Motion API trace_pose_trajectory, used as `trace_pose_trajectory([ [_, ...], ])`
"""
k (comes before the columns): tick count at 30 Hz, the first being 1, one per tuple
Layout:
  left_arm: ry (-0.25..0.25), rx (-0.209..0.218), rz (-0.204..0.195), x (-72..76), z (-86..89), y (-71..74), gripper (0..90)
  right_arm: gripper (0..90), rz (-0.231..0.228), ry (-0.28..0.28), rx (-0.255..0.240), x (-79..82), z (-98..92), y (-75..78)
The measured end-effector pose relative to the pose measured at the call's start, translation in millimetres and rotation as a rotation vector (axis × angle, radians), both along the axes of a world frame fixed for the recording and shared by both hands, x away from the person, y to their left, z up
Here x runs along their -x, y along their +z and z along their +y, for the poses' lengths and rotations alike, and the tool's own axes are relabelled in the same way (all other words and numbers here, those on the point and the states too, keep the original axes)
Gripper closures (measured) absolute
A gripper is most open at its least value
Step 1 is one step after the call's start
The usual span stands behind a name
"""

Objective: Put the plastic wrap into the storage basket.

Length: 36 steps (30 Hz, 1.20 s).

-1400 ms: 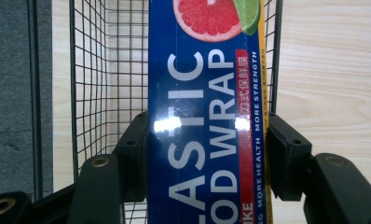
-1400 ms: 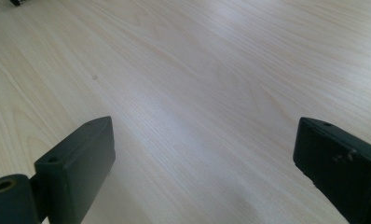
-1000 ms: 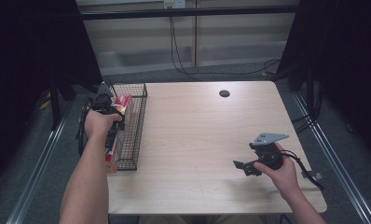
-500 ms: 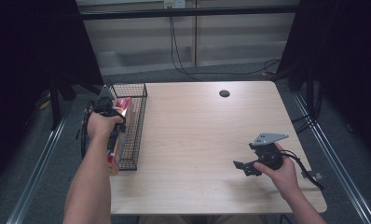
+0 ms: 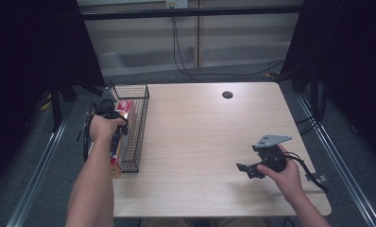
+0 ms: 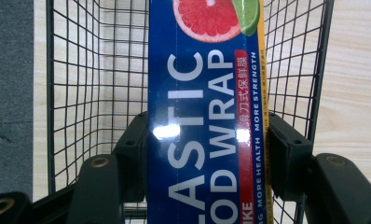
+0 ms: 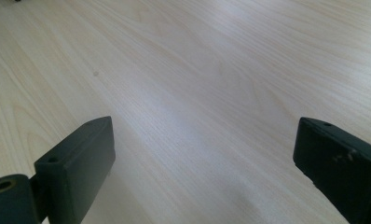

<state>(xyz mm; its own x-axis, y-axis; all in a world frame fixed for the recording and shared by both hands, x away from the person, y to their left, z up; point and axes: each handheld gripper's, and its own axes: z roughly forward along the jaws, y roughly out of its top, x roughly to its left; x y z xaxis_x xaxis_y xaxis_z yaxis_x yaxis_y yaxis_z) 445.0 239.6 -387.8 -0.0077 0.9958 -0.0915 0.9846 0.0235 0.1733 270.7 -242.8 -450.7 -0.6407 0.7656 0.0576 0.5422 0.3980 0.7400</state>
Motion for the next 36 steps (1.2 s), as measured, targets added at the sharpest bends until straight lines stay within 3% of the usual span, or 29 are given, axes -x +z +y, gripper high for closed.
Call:
trace_pose_trajectory([
  [13, -0.009, -0.007, 0.027, -0.9, 1.1, -4.0, 42.6, 5.4, 0.001, 0.005, 0.006, 0.4, 0.6, -0.3],
  [36, -0.015, -0.013, 0.02, -0.6, -1.9, -7.3, 41.4, 5.4, 0.002, 0.006, 0.005, 0.4, 0.7, -0.3],
])
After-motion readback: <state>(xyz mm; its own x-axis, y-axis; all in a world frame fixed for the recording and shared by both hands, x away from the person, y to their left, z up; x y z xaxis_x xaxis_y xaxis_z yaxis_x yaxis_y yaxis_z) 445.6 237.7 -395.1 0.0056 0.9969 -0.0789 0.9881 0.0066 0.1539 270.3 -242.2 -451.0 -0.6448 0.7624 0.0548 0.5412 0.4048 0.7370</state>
